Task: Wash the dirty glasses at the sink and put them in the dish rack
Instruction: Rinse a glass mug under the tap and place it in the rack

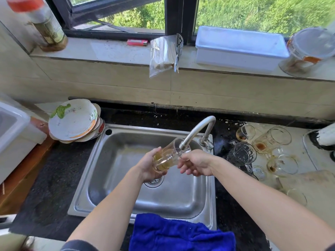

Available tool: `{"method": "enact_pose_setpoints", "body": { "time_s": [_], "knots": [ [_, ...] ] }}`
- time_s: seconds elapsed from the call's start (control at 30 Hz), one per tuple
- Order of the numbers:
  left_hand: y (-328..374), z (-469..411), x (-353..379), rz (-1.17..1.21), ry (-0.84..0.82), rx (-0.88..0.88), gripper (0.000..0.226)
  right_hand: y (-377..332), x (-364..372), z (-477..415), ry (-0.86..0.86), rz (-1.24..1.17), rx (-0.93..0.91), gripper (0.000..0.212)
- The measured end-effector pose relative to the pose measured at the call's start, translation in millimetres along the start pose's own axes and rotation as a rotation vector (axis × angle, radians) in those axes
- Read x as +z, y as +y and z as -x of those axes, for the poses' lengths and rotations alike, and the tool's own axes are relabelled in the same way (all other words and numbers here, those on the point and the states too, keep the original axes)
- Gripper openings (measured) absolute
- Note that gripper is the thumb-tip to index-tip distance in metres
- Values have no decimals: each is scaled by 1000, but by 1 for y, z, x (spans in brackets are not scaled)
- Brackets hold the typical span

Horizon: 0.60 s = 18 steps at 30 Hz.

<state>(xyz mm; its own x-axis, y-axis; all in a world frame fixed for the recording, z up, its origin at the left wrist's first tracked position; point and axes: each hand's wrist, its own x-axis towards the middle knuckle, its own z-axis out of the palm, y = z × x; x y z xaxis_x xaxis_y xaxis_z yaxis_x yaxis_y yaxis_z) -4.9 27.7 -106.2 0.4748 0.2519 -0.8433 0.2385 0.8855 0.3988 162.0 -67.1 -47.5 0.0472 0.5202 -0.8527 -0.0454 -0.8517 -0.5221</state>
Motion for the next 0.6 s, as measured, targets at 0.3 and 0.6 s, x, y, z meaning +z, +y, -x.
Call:
{"method": "enact_pose_setpoints", "body": {
  "time_s": [0.3, 0.6],
  "knots": [
    [-1, 4, -3, 79, -78, -44, 34, -9, -12, -4, 46, 139, -8, 18],
    [6, 6, -13, -53, -23, -25, 43, 14, 2, -11, 300, 320, -493, 21]
  ]
}}
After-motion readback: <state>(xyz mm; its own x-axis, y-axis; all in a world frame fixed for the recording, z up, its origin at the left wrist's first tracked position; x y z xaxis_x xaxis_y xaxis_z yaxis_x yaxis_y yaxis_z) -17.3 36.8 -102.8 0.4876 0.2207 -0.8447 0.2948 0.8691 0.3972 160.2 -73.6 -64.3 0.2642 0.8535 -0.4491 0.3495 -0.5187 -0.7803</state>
